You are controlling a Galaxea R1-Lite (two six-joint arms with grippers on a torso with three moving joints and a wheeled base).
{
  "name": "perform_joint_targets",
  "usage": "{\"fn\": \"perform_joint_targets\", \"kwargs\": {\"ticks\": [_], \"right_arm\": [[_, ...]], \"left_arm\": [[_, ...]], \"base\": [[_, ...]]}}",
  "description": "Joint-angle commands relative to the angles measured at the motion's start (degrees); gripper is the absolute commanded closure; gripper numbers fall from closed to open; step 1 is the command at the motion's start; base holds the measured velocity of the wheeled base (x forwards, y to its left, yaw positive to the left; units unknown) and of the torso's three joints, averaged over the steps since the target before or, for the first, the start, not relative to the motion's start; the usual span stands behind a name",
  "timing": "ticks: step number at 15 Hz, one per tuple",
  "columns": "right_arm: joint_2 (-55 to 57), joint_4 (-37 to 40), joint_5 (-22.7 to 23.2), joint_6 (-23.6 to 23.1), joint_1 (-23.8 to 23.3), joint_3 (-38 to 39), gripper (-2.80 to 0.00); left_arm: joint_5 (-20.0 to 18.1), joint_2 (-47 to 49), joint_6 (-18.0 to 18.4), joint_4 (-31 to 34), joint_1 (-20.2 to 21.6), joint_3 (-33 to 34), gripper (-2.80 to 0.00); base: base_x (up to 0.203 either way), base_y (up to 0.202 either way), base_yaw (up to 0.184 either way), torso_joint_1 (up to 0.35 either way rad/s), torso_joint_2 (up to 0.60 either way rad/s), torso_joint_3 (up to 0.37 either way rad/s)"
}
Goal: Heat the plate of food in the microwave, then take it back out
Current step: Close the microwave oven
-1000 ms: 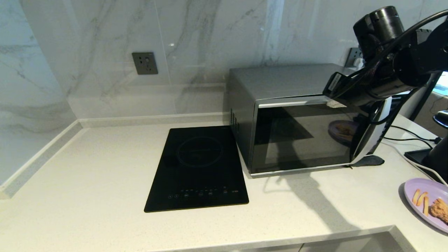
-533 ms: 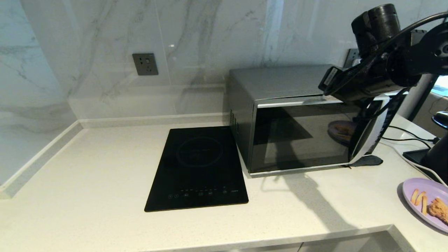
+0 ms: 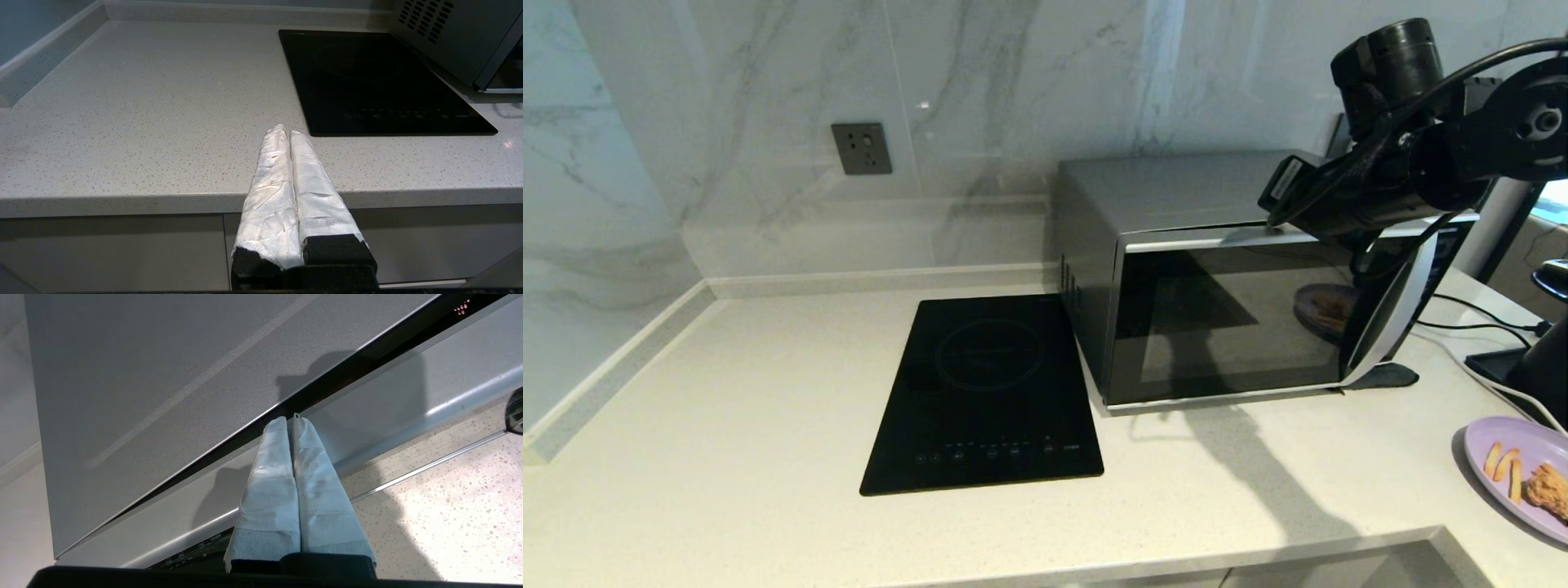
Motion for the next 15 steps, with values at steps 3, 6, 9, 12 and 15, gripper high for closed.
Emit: {"fn": "perform_joint_targets", "kwargs": {"ticks": [3,6,9,12,15], "right_arm": [[-2.29,0.52,-0.24,0.08,-0.02,-0.05,0.00],[-5.81,0.68,-0.40,-0.14,0.02,0.10,0.00],[-9.44,1.21,-0.49,-0.28,0.03,0.77,0.00],[-12.35,3.07,-0.49,-0.29,0.03,1.69,0.00],[-14.02,7.29,-0.36,-0.23,0.11,3.98,0.00]], "left_arm": [[0.03,0.09,0.00,-0.04,0.01,0.00,0.00],[0.03,0.09,-0.03,-0.04,0.01,0.00,0.00],[0.03,0.09,-0.03,-0.04,0.01,0.00,0.00],[0.03,0.09,-0.03,-0.04,0.01,0.00,0.00],[0.03,0.09,-0.03,-0.04,0.01,0.00,0.00]], "base": [[0.000,0.000,0.000,0.000,0.00,0.000],[0.000,0.000,0.000,0.000,0.00,0.000],[0.000,0.000,0.000,0.000,0.00,0.000],[0.000,0.000,0.000,0.000,0.00,0.000],[0.000,0.000,0.000,0.000,0.00,0.000]]}}
